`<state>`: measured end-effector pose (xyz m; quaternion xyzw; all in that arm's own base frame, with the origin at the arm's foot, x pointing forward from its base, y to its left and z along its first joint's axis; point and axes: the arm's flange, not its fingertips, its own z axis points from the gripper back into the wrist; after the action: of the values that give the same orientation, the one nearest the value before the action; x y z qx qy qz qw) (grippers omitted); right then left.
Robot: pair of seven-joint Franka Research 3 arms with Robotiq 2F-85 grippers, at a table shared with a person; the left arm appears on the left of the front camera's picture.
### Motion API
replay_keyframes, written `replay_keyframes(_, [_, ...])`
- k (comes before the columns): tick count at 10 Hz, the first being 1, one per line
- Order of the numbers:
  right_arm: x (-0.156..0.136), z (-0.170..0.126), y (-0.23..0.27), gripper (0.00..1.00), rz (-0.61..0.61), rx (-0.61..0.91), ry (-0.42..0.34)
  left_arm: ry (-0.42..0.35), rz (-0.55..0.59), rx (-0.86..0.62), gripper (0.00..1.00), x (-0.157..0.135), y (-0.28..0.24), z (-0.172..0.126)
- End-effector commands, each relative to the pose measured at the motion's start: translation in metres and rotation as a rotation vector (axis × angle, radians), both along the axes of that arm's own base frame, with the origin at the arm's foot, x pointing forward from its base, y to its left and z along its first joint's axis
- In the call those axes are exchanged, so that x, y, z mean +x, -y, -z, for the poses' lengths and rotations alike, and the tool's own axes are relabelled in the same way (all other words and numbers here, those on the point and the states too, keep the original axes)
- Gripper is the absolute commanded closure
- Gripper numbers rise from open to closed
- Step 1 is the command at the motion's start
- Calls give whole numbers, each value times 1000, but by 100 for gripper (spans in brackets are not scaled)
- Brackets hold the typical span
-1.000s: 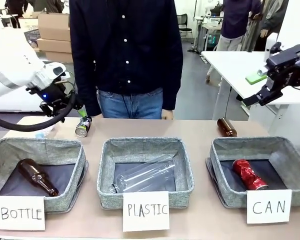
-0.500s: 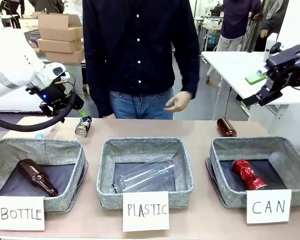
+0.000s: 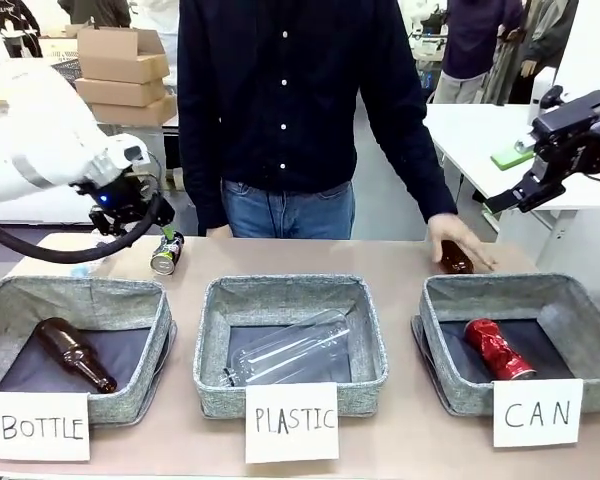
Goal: Sort the can waste into the basket.
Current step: Pick up the can waste from the table and place it in the right Fabric basket.
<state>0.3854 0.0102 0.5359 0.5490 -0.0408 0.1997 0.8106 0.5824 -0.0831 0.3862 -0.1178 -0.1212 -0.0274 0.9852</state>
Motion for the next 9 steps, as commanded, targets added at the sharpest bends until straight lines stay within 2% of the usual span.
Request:
replay_keyframes(1, [0,1,1,0,-3,-6,28,-22,-27,93,0,43,16,24])
replay_keyframes(3, [0,1,1,0,-3,-6,28,-27,-30,129,0,53,25,39])
replay_keyframes(6, [0,1,1,0,-3,-6,28,-108,-22,122,0,61,31,62])
replay_keyframes(7, [0,1,1,0,-3,-6,28,-119,-22,128,43,61,31,64])
replay_keyframes(8, [0,1,1,0,-3,-6,28,-112,-23,120,59,61,31,64])
replay_keyframes(9, [0,1,1,0,-3,-6,28,-102,-21,128,100,61,32,62])
